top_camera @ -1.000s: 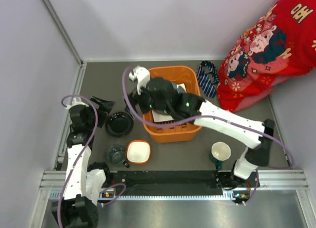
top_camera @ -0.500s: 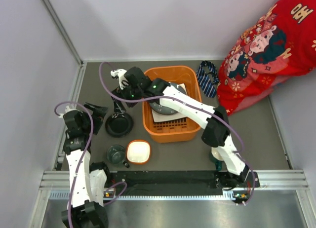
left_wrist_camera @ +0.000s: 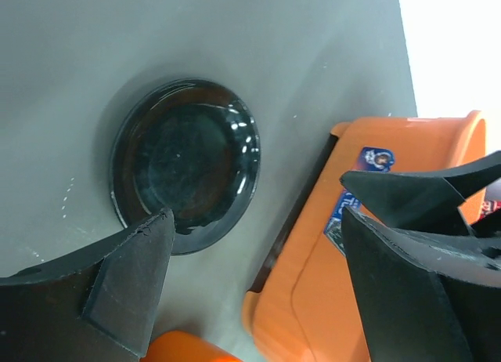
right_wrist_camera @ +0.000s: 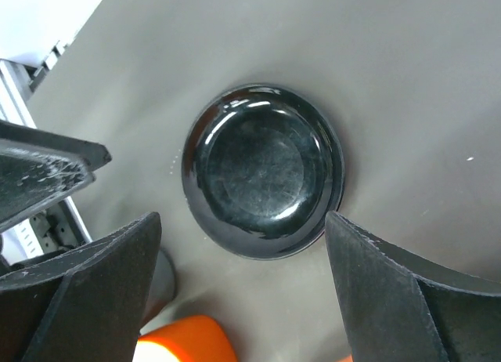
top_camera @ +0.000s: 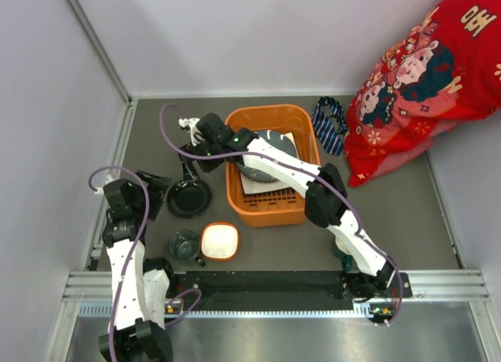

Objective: Place the mixed dishes into the plastic bin
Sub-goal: Pick up the plate at the center of the board.

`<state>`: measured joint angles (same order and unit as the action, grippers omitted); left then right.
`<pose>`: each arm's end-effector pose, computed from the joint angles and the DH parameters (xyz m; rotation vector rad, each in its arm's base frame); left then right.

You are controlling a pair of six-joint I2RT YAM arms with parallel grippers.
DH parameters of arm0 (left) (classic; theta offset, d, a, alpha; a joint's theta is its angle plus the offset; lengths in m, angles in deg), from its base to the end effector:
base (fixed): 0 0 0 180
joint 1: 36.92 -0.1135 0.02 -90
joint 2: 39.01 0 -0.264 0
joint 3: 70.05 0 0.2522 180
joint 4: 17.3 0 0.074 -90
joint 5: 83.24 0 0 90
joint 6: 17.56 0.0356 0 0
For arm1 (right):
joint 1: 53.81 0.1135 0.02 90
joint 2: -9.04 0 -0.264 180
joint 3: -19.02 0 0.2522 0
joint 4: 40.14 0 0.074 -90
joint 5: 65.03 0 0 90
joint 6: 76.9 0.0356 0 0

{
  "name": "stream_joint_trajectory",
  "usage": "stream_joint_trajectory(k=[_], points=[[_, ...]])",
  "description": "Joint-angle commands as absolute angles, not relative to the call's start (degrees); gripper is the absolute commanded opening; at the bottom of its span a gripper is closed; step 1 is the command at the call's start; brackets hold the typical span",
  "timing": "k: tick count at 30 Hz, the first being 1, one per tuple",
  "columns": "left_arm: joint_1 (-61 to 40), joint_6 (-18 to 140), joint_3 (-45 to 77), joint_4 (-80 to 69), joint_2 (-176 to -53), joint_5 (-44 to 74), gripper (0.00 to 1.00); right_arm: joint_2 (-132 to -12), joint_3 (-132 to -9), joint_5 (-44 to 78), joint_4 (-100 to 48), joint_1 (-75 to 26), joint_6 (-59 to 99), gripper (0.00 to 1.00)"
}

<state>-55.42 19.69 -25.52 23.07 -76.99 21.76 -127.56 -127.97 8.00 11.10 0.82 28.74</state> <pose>0.1476 0.0397 0.2444 -1.1559 1.8785 -0.6226 0.3050 0.4477 0.2697 -0.9702 2.2422 0.9389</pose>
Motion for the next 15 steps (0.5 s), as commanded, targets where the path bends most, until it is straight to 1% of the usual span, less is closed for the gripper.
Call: stream_joint_trajectory(k=[1,15], points=[[-55.9,20.5,-27.0,22.1,-76.7,20.7,0.90,-130.8,-132.2,7.7,9.2,1.0,29.6,0.84],[-55.9,21.1,-27.9,20.7,-77.8,21.2,0.89,-135.7,-132.1,14.8,9.5,1.0,29.6,0.84]])
